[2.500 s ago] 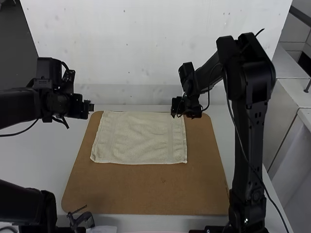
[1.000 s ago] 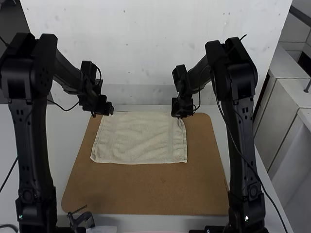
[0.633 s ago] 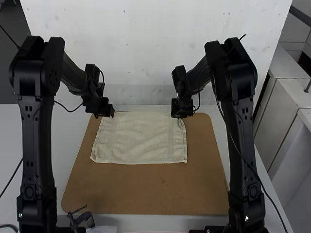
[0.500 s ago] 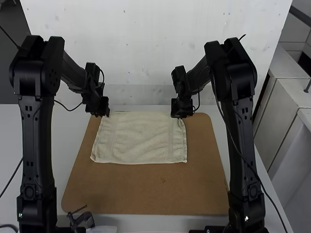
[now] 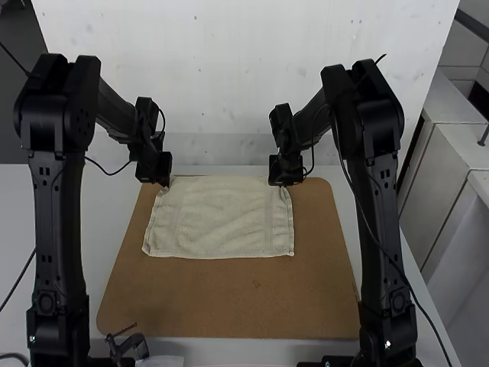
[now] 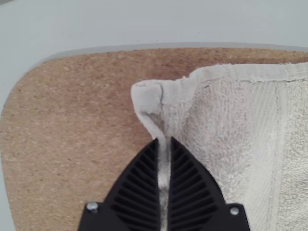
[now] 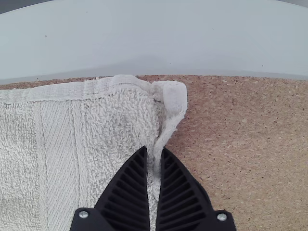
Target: Fold the towel.
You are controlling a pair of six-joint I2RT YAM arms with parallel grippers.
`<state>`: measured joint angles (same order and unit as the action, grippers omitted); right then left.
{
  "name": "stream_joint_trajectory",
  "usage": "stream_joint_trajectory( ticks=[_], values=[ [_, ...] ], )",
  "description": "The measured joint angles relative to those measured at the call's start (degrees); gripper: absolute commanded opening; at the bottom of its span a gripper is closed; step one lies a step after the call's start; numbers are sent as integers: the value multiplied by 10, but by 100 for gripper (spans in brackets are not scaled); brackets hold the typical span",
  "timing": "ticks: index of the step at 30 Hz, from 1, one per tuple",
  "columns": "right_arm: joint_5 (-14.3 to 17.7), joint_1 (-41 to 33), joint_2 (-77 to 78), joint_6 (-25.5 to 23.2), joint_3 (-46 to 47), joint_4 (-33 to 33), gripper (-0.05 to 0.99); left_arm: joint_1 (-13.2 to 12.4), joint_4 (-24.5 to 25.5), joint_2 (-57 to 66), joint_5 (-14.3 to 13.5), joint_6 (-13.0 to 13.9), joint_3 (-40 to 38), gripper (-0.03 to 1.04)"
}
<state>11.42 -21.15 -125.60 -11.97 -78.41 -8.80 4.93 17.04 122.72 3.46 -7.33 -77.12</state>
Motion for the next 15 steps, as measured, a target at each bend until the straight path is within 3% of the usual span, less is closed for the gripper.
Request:
stream_joint_trajectory(
  ticks=[15],
  values=[
    [-1, 3, 9, 6, 0, 23, 2, 12, 3, -98, 17, -33, 0, 2]
  ],
)
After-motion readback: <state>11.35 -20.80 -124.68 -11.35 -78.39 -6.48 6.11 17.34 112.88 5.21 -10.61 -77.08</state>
